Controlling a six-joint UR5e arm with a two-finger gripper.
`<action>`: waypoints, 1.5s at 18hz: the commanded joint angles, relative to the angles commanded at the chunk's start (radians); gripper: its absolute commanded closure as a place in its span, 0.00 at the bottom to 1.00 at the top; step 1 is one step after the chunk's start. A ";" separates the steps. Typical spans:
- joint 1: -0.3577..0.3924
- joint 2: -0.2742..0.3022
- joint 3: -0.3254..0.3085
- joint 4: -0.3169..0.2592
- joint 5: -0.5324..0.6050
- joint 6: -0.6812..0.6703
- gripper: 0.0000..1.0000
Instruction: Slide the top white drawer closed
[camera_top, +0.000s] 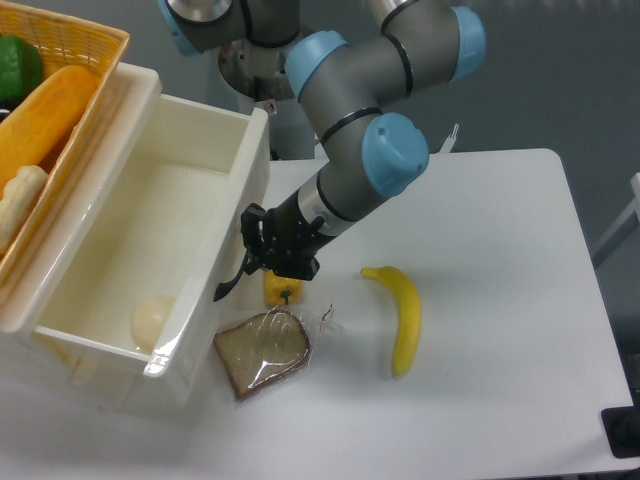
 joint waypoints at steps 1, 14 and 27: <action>-0.009 0.002 0.000 -0.005 0.000 0.000 0.90; -0.098 0.017 -0.008 -0.011 0.000 -0.031 0.90; -0.192 0.009 -0.014 0.000 -0.002 -0.080 0.89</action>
